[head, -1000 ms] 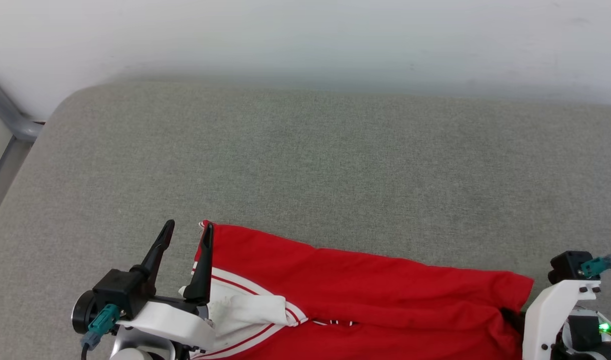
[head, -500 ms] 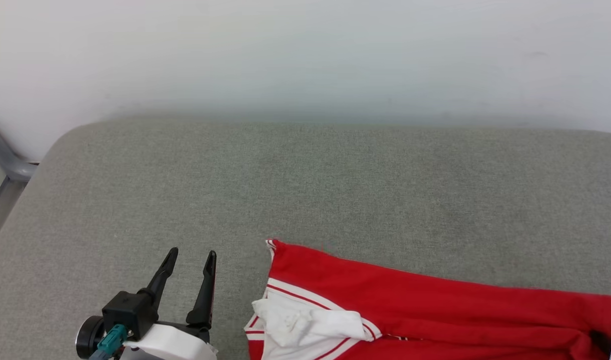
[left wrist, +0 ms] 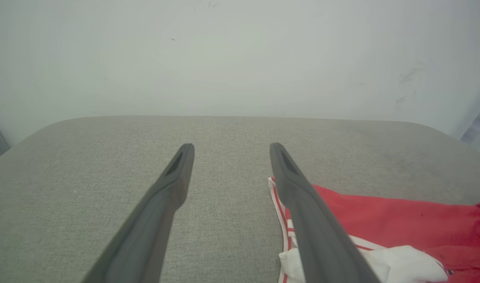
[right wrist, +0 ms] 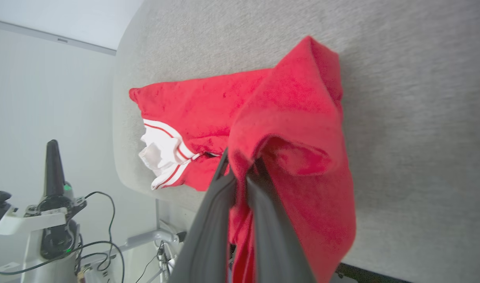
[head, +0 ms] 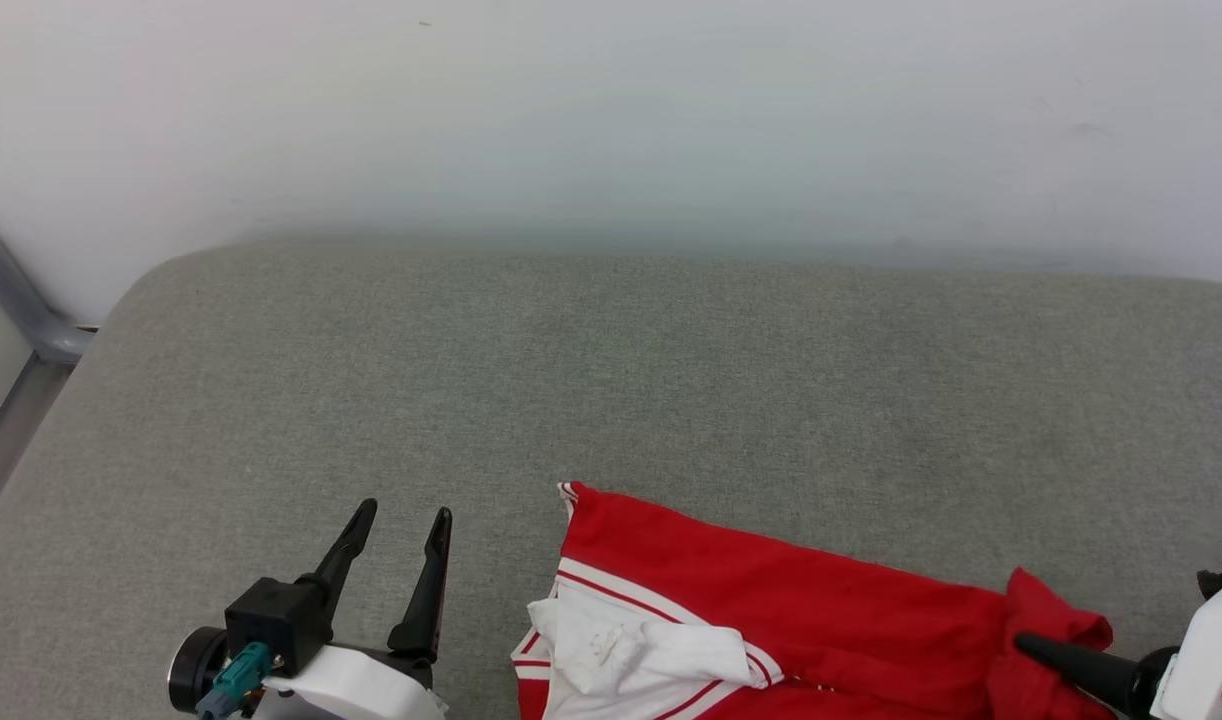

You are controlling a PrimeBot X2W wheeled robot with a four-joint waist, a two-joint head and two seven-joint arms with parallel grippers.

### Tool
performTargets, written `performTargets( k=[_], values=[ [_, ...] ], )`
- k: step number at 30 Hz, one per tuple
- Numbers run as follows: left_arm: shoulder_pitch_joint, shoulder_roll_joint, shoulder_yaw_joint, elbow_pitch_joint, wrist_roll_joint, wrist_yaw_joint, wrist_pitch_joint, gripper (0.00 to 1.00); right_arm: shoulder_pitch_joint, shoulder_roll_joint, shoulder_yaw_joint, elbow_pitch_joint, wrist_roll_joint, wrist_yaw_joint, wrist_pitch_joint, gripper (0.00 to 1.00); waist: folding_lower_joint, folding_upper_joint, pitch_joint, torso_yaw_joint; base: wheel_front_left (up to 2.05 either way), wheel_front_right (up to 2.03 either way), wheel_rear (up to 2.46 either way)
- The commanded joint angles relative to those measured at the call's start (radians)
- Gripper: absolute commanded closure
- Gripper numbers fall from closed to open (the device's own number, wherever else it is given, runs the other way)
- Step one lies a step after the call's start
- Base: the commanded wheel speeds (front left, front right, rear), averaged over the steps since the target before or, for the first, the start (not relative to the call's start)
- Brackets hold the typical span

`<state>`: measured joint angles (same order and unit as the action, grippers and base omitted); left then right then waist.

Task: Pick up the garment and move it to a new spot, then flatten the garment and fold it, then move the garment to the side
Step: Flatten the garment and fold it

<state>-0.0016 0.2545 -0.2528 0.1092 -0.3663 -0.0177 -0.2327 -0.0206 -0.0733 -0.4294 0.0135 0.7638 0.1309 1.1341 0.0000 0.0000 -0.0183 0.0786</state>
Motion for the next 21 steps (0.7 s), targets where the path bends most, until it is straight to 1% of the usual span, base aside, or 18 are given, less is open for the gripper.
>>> performTargets(
  k=[1, 3, 4, 8, 14, 19, 21],
  values=[
    [-0.013, 0.005, -0.004, -0.002, -0.003, -0.005, 0.001, 0.00, -0.023, 0.013, -0.019, 0.012, 0.079, 0.000, 0.059, 1.00, 0.0000, 0.0000, -0.001, 0.006, 0.00, 0.00, 0.00],
    [-0.018, 0.005, -0.009, -0.003, -0.002, -0.006, 0.003, 0.00, -0.047, 0.023, -0.026, 0.031, 0.168, 0.000, 0.108, 1.00, 0.0000, 0.0000, 0.002, 0.014, 0.00, 0.00, 0.00],
    [-0.021, 0.004, -0.011, -0.003, -0.002, -0.006, 0.003, 0.00, -0.056, 0.025, -0.017, 0.059, 0.222, 0.000, 0.116, 1.00, 0.0000, 0.0000, 0.004, 0.019, 0.00, 0.00, 0.00],
    [-0.038, -0.004, -0.021, -0.002, -0.003, -0.012, 0.001, 0.00, -0.085, 0.023, 0.079, 0.148, 0.364, 0.000, 0.095, 1.00, 0.0000, 0.0000, 0.025, 0.043, 0.00, 0.00, 0.00],
    [-0.078, -0.018, -0.036, 0.012, -0.005, -0.025, -0.008, 0.00, -0.137, 0.024, 0.272, 0.219, 0.506, 0.000, -0.005, 1.00, 0.0000, 0.0000, 0.074, 0.089, 0.00, 0.00, 0.00],
    [-0.114, -0.030, -0.043, 0.032, -0.004, -0.037, -0.017, 0.00, -0.196, 0.024, 0.438, 0.260, 0.585, 0.000, -0.119, 1.00, 0.0000, 0.0000, 0.115, 0.125, 0.00, 0.00, 0.00],
    [-0.131, -0.036, -0.047, 0.037, -0.003, -0.043, -0.021, 0.00, -0.213, 0.024, 0.507, 0.276, 0.597, 0.000, -0.160, 1.00, 0.0000, 0.0000, 0.135, 0.138, 0.00, 0.00, 0.00]
  ],
)
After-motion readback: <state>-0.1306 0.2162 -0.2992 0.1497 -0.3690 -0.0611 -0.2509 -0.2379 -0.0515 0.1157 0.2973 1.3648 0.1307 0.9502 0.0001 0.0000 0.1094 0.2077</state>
